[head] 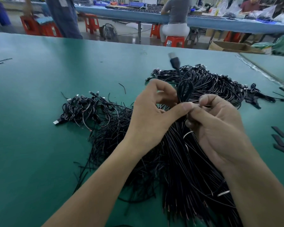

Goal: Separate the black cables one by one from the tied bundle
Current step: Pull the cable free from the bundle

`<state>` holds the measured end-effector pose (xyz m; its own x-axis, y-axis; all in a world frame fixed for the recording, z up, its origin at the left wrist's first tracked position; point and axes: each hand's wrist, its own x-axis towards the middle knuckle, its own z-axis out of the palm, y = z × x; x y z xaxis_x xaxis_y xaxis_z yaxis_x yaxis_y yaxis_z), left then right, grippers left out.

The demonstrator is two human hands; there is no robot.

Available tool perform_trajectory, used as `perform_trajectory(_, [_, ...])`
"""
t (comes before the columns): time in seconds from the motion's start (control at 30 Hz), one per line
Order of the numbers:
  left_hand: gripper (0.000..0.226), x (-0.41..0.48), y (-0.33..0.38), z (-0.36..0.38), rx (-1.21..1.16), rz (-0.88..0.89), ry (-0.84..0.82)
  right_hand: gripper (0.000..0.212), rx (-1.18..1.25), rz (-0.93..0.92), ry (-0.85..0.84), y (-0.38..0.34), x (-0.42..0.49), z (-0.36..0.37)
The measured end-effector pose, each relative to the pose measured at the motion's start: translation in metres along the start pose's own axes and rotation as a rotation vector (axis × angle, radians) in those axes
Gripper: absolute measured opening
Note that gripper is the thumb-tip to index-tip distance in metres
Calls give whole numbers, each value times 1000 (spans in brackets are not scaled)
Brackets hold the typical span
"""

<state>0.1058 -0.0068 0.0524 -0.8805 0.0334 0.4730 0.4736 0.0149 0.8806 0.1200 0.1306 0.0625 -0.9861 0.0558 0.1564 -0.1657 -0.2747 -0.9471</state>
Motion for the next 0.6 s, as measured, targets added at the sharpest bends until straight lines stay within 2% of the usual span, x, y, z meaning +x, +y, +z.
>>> perform_trajectory(0.07, [46,1,-2,-3,-33,-50,-31,30,-6,9,5,2,0,0])
perform_trajectory(0.13, [42,1,-3,-5,-5,-41,-65,30,0,26,14,3,1,1])
perform_trajectory(0.27, [27,0,-8,-8,147,90,-93,29,65,85,27,5,2,0])
perform_trajectory(0.4, [37,-1,-8,-6,275,231,-60,27,117,161,53,4,4,-2])
perform_trajectory(0.47, [33,-3,-11,-5,299,264,-80,25,136,151,77,2,4,-3])
perform_trajectory(0.6, [23,-7,-12,0,158,128,-133,27,74,60,111,-1,4,-6])
